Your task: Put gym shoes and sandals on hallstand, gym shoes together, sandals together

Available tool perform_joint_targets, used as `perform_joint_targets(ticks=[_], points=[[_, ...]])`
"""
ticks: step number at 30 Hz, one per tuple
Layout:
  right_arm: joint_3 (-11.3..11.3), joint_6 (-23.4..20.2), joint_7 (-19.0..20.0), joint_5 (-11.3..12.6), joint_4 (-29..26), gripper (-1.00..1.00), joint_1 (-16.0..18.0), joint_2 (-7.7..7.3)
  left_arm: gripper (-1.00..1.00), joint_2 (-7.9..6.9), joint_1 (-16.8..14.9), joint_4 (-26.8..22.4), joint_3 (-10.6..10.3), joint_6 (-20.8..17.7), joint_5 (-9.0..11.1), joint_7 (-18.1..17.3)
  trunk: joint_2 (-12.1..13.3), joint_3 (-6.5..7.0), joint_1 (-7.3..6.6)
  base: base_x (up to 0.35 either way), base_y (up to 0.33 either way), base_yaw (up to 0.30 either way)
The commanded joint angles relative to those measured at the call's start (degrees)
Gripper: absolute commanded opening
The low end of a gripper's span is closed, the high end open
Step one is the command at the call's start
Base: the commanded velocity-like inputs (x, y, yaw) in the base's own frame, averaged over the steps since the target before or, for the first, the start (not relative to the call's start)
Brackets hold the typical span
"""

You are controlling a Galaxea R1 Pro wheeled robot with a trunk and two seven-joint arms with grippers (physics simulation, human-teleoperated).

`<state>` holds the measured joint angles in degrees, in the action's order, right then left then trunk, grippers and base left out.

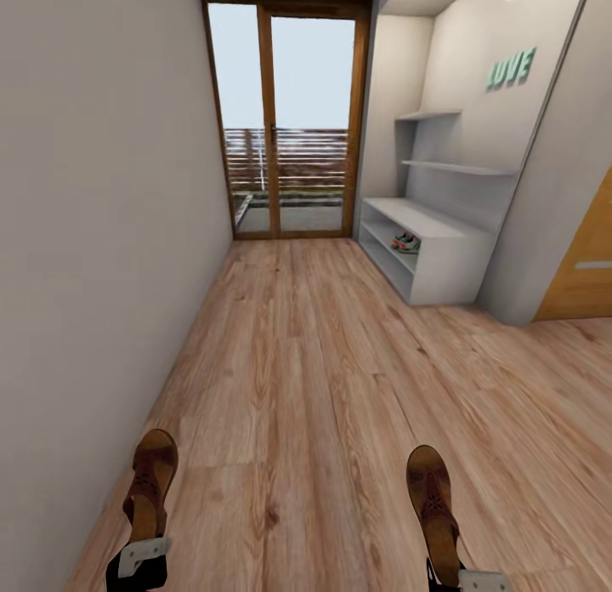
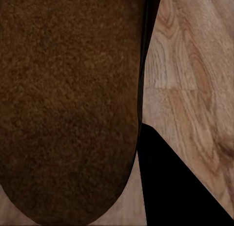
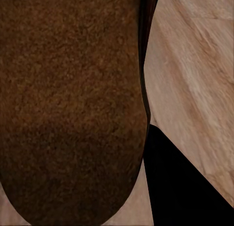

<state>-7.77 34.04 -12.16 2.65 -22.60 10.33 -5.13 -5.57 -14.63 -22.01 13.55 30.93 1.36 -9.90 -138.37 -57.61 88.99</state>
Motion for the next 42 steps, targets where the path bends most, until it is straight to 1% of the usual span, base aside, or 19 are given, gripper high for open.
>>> perform_joint_targets(ticks=[1,22,31,34,35,37,39,42], points=[[-0.5,0.1,-0.3,0.4,0.0,-1.00,0.0,-0.06,-1.00,0.04,0.0,0.0,0.4,0.1,0.0,-0.6,0.0,-0.05,0.02,0.339,0.000,0.000],[-0.5,0.1,-0.3,0.4,0.0,-1.00,0.0,-0.06,-1.00,0.04,0.0,0.0,0.4,0.1,0.0,-0.6,0.0,-0.05,0.02,0.339,0.000,0.001],[-0.5,0.1,-0.3,0.4,0.0,-1.00,0.0,-0.06,-1.00,0.10,0.0,0.6,0.3,0.1,-0.2,-0.7,0.0,-0.05,0.02,0.339,0.000,0.102],[-0.5,0.1,-0.2,0.4,0.0,-1.00,0.0,-0.09,-1.00,0.37,0.0,2.7,0.1,0.4,-0.5,-1.0,0.0,-0.05,0.02,0.339,0.000,0.019],[-0.5,0.1,-0.2,0.4,0.0,-1.00,0.1,-0.13,-1.00,0.49,0.0,3.6,-0.3,1.1,-1.0,-1.4,0.0,-0.05,0.02,0.339,0.000,0.003],[-0.5,0.1,-0.2,0.4,0.0,-1.00,0.0,-0.14,-1.00,0.53,0.0,3.9,-0.9,1.3,-1.7,-1.5,0.0,-0.05,0.02,0.339,0.000,0.002],[-0.5,0.1,-0.2,0.4,0.0,-1.00,0.0,-0.15,-1.00,0.55,0.0,4.2,-2.1,1.6,-3.1,-1.5,0.0,-0.05,0.02,0.339,0.000,0.001],[-0.5,0.1,-0.1,0.4,0.0,-1.00,0.0,-0.15,-1.00,0.56,0.0,4.2,-2.5,1.6,-3.5,-1.5,0.0,-0.05,0.02,0.339,0.000,0.000]])
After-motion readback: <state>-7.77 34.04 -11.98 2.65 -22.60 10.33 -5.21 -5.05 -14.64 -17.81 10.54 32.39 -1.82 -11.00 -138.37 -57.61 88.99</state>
